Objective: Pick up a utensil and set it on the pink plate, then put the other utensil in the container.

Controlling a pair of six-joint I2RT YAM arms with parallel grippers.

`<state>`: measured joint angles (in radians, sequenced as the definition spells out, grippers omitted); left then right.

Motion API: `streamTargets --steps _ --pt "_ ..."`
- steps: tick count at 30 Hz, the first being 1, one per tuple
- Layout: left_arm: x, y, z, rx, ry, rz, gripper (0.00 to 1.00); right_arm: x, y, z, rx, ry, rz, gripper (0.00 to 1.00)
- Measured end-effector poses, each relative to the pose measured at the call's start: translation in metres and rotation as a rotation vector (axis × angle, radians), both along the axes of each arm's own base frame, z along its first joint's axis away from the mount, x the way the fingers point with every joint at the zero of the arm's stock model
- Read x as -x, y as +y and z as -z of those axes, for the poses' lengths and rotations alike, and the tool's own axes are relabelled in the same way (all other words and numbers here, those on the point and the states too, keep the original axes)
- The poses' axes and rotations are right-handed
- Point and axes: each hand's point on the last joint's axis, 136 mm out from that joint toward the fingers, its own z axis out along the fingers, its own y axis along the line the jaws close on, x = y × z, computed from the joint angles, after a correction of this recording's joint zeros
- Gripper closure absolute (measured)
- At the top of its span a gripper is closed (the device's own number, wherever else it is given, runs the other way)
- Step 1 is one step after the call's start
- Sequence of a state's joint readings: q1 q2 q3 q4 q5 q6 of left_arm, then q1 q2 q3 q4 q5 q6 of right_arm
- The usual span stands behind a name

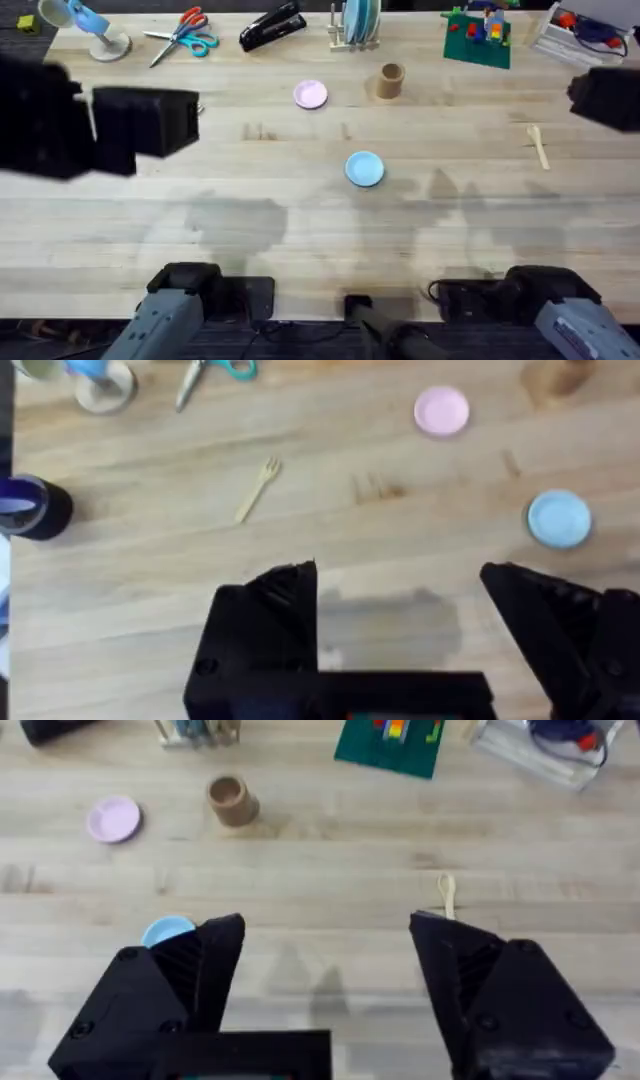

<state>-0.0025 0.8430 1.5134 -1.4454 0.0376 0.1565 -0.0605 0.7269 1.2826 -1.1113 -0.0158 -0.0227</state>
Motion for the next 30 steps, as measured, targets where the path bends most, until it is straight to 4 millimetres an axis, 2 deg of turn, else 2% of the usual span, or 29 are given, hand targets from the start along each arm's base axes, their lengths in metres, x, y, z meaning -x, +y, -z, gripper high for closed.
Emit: streamTargets --steps 8,14,18,24,30 --pt "-0.032 0.0 0.012 -0.032 0.21 0.038 0.008 -0.019 -0.001 0.012 -0.011 0.188 0.0 0.007" --pt "-0.047 0.001 0.022 -0.038 0.275 0.04 0.008 -0.032 -0.002 0.025 -0.015 0.26 0.0 0.007" --pt "-0.05 0.0 0.027 -0.034 0.305 0.047 0.008 -0.033 -0.002 0.025 -0.015 0.262 0.0 0.007" --pt "-0.057 -0.004 0.034 -0.087 0.336 0.16 0.009 -0.033 -0.002 0.025 -0.015 0.261 0.0 0.007" --pt "-0.076 0.001 0.052 -0.158 0.398 0.268 0.008 -0.033 -0.002 0.025 -0.015 0.262 0.0 0.007"
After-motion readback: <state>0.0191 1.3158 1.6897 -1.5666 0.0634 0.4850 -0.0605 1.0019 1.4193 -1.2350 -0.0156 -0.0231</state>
